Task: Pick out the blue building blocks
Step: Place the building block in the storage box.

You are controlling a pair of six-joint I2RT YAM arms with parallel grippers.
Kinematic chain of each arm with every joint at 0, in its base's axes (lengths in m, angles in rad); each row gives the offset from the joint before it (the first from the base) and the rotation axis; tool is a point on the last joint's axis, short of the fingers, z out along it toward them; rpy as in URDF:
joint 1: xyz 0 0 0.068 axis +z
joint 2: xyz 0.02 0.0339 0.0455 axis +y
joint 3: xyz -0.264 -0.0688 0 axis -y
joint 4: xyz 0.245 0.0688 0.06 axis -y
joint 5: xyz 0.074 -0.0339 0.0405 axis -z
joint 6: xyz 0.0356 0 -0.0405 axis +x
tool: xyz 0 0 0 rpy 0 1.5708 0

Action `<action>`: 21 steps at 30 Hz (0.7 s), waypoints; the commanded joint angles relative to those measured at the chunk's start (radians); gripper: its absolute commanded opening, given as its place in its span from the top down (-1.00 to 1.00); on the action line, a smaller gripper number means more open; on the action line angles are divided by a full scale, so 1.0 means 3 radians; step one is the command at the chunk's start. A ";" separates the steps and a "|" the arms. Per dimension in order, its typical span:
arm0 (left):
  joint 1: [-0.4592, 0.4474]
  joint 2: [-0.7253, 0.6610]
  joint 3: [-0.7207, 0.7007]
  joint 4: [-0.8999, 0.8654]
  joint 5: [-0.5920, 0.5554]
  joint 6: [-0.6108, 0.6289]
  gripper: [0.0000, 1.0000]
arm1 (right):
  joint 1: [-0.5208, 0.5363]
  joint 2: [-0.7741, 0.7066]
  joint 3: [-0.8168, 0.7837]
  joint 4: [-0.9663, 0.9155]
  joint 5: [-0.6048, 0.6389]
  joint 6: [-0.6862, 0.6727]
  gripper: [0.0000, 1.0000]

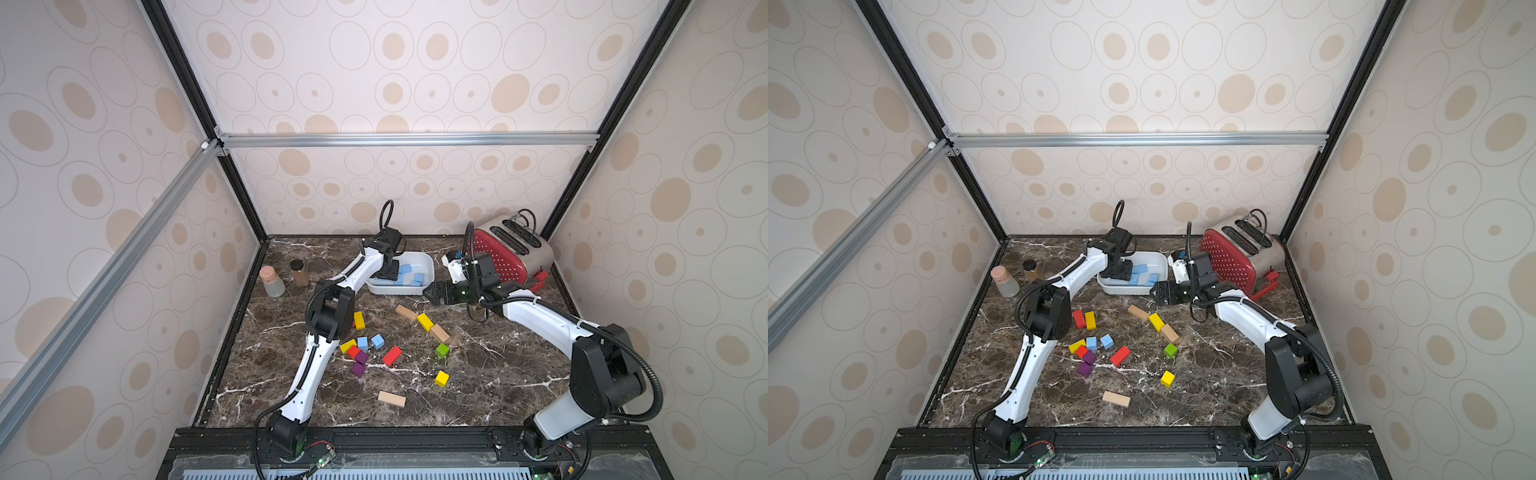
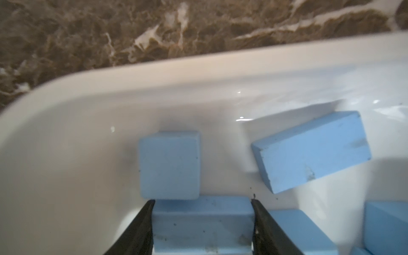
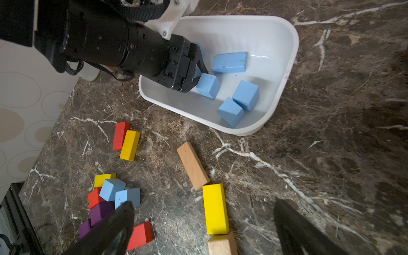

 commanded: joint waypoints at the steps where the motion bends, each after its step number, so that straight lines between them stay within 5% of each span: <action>1: -0.0021 0.0072 0.0117 -0.0073 0.0079 -0.0051 1.00 | -0.0010 0.0028 0.0068 -0.0013 0.0018 -0.0053 -0.99; 5: -0.0022 0.0060 0.0084 -0.0106 0.0028 -0.0060 0.89 | -0.0012 0.0020 0.0056 -0.0003 0.0010 -0.0041 -0.99; 21: -0.0025 -0.0094 0.0000 -0.0159 0.0033 -0.0107 -0.07 | -0.0009 0.0006 0.0039 -0.0005 -0.0067 -0.0032 -0.99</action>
